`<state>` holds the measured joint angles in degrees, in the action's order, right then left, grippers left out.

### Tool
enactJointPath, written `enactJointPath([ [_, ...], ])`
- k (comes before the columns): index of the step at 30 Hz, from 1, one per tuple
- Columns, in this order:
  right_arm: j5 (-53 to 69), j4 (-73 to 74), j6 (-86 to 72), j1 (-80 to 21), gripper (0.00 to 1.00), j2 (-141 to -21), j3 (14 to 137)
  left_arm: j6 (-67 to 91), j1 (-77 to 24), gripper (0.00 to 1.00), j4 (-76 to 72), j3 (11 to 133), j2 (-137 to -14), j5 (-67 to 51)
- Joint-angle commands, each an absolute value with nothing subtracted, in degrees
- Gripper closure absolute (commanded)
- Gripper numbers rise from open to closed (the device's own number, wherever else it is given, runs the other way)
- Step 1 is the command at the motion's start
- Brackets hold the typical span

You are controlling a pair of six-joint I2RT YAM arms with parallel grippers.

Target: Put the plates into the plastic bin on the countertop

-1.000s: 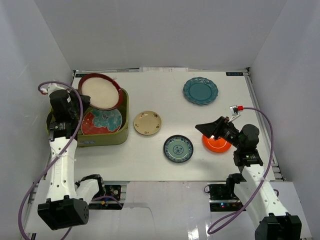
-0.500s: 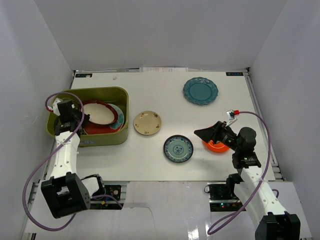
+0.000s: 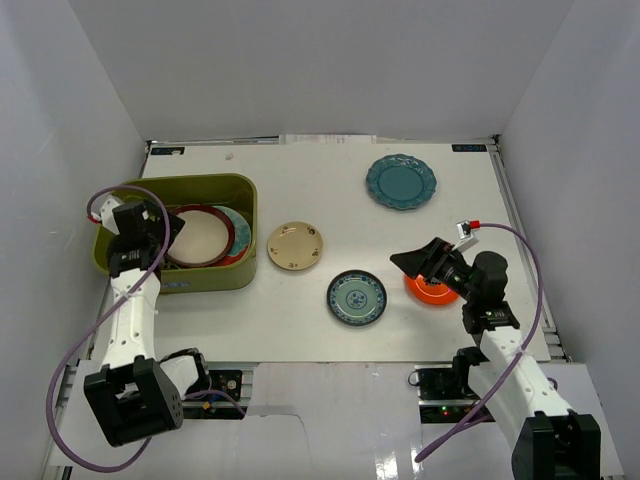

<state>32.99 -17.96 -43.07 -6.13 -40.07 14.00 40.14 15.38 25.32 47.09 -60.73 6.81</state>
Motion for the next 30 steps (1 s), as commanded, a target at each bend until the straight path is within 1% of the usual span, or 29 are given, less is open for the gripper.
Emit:
enactJointPath([
  [1, 27.35, -19.60, -42.71, -6.42, 0.08, -41.83, 13.80, 37.01, 15.47, 0.02, 24.34, 47.11, -56.70, 11.86],
  [6, 20.75, -20.74, -43.06, -6.42, 0.09, -46.49, 15.12, 34.19, 15.21, 0.02, 25.40, 46.85, -53.44, 19.49],
  [9, 16.36, -22.50, -44.12, -6.42, 0.10, -49.13, 15.91, 34.63, 14.68, 0.02, 25.75, 45.71, -51.68, 20.57],
  [11, 12.05, -23.90, -44.99, -6.42, 0.10, -51.58, 16.43, 34.89, 14.68, 0.02, 24.97, 45.00, -49.58, 16.63],
  [14, 6.60, -24.61, -45.17, -6.15, 0.10, -56.59, 19.33, 35.42, 13.28, 0.02, 21.81, 44.47, -46.94, 4.96],
  [15, 5.55, -25.31, -45.35, -5.72, 0.09, -59.82, 20.21, 35.51, 12.84, 0.02, 19.45, 44.65, -45.63, 0.83],
  [16, 3.80, -25.83, -45.70, -5.45, 0.09, -61.68, 22.22, 35.86, 11.44, 0.02, 18.81, 45.78, -45.35, -6.69],
  [19, 4.21, -28.20, -46.67, -3.43, 0.09, -69.94, 26.35, 34.72, 7.75, 0.02, 17.14, 48.42, -46.31, -16.40],
  [21, 4.13, -29.00, -47.46, -2.29, 0.11, -75.92, 31.01, 33.76, 2.13, 0.02, 16.00, 50.09, -47.37, -19.15],
  [22, 3.00, -29.26, -47.46, -1.59, 0.14, -77.94, 32.68, 32.97, -1.98, 0.02, 15.56, 50.36, -47.72, -22.55],
  [26, 2.02, -29.36, -48.51, 0.52, 0.19, -90.22, 41.37, 32.96, -7.98, 0.02, 9.60, 47.21, -49.04, -32.22],
  [28, 2.55, -30.05, -50.09, 1.67, 0.23, -94.20, 43.67, 32.52, -11.75, 0.02, 7.74, 45.53, -49.48, -34.27],
  [29, 2.46, -30.58, -50.53, 1.84, 0.24, -98.05, 44.90, 32.08, -13.17, 0.02, 6.60, 45.01, -49.66, -34.63],
  [30, 2.29, -30.59, -50.71, 1.85, 0.25, -100.00, 47.78, 31.73, -14.49, 0.02, 6.24, 44.04, -49.83, -34.28],
])
